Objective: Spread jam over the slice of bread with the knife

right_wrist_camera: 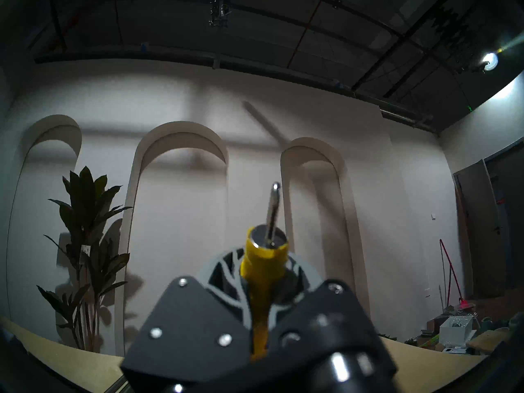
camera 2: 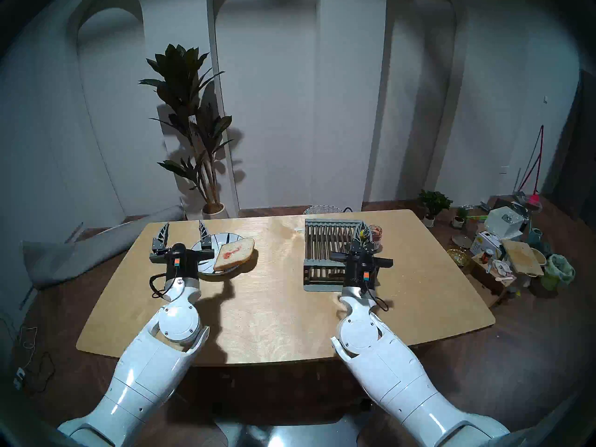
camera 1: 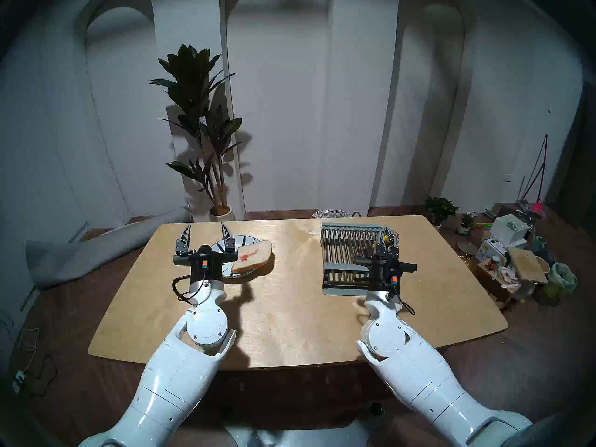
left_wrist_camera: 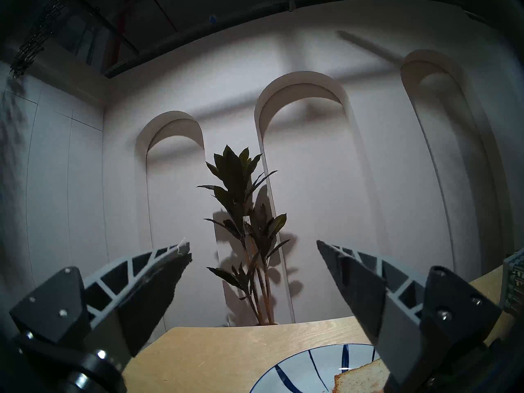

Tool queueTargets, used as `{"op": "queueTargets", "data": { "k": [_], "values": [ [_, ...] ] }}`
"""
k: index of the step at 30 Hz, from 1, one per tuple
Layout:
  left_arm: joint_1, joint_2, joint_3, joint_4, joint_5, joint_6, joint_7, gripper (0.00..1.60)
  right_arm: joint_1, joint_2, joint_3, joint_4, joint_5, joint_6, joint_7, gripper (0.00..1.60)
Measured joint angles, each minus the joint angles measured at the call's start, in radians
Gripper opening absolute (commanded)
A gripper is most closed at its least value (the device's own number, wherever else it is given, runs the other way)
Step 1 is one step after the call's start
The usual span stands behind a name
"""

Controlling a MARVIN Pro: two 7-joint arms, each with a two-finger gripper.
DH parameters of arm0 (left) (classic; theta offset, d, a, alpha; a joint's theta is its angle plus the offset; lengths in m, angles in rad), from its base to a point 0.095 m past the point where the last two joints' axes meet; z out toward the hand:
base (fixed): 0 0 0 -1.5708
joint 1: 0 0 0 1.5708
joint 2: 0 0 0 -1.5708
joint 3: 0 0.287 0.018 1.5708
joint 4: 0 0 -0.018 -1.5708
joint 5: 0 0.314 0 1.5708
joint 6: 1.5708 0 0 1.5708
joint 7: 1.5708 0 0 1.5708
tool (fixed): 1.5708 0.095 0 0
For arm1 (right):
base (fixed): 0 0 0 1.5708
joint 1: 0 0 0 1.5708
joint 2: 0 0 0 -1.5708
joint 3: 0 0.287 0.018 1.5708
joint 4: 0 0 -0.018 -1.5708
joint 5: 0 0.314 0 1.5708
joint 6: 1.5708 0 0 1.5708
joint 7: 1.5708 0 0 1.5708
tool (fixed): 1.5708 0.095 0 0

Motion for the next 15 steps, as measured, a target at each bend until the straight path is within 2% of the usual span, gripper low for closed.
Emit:
{"op": "queueTargets", "data": {
  "k": [15],
  "values": [
    [0.002, -0.01, -0.005, 0.002, -0.007, -0.005, -0.002, 1.6, 0.018, 0.002, -0.019, 0.085, -0.021, -0.108, 0.001, 0.0]
  ]
}}
